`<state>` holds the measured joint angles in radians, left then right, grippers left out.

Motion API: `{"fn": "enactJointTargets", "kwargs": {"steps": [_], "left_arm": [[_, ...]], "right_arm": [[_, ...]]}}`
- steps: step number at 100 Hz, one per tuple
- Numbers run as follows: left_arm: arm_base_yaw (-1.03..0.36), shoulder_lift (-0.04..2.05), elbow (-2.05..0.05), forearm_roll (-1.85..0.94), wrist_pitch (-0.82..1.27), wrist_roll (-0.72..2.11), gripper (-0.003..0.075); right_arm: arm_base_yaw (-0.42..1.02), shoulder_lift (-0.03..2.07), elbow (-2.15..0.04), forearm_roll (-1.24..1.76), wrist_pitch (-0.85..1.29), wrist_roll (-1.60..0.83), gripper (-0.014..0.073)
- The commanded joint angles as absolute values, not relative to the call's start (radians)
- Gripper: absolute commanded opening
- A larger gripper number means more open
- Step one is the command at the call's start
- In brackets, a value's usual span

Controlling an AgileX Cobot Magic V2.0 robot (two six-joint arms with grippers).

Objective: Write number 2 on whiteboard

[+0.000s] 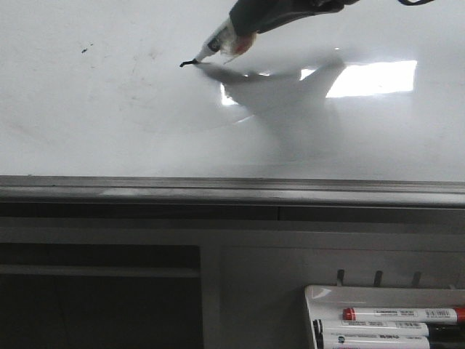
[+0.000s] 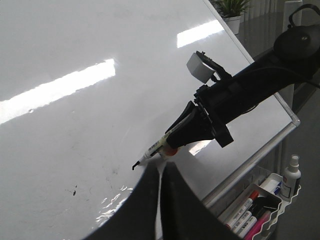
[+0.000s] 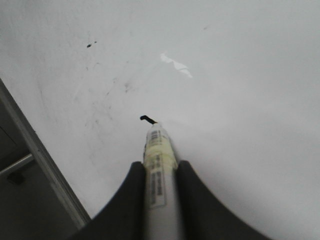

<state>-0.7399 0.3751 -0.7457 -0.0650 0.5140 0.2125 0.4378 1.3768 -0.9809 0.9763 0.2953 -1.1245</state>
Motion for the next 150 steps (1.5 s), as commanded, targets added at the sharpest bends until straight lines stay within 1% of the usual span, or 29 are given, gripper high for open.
{"fn": "enactJointTargets", "kwargs": {"steps": [1, 15, 23, 38, 47, 64, 93, 108, 116, 127, 150], "left_arm": [[-0.738, 0.383, -0.769, -0.078, 0.433, 0.199, -0.002], [-0.738, 0.383, -0.769, -0.078, 0.433, 0.199, -0.002], [-0.738, 0.383, -0.769, -0.078, 0.433, 0.199, -0.002], [-0.738, 0.383, -0.769, -0.078, 0.433, 0.199, -0.002], [-0.738, 0.383, -0.769, -0.078, 0.433, 0.199, -0.002], [-0.738, 0.383, -0.769, -0.078, 0.433, 0.199, -0.002], [-0.738, 0.383, -0.767, -0.078, 0.433, 0.199, -0.002], [-0.738, 0.383, -0.767, -0.078, 0.433, 0.199, -0.002], [-0.738, 0.383, -0.767, -0.078, 0.433, 0.199, -0.002], [-0.738, 0.383, -0.767, -0.083, 0.433, 0.199, -0.002], [-0.738, 0.383, -0.767, -0.09, 0.433, 0.199, -0.002]], "right_arm": [[0.361, 1.332, -1.009, 0.976, 0.24, -1.115, -0.006], [0.281, 1.281, -1.009, 0.947, 0.329, -1.112, -0.006], [0.25, 1.253, -1.0, 0.883, 0.357, -1.066, -0.006], [0.224, 1.234, -0.966, 0.738, 0.386, -0.943, -0.006], [0.224, 1.236, -0.927, 0.735, 0.387, -0.925, -0.006], [0.269, 1.244, -0.861, 0.75, 0.378, -0.905, -0.006], [0.405, 1.291, -0.855, 0.754, 0.343, -0.905, -0.006], [0.412, 1.293, -0.855, 0.754, 0.337, -0.905, -0.006], [0.384, 1.285, -0.855, 0.738, 0.364, -0.905, -0.006], [0.309, 1.263, -0.855, 0.695, 0.444, -0.902, -0.006], [0.11, 1.183, -0.854, 0.531, 0.608, -0.76, -0.006]]}}
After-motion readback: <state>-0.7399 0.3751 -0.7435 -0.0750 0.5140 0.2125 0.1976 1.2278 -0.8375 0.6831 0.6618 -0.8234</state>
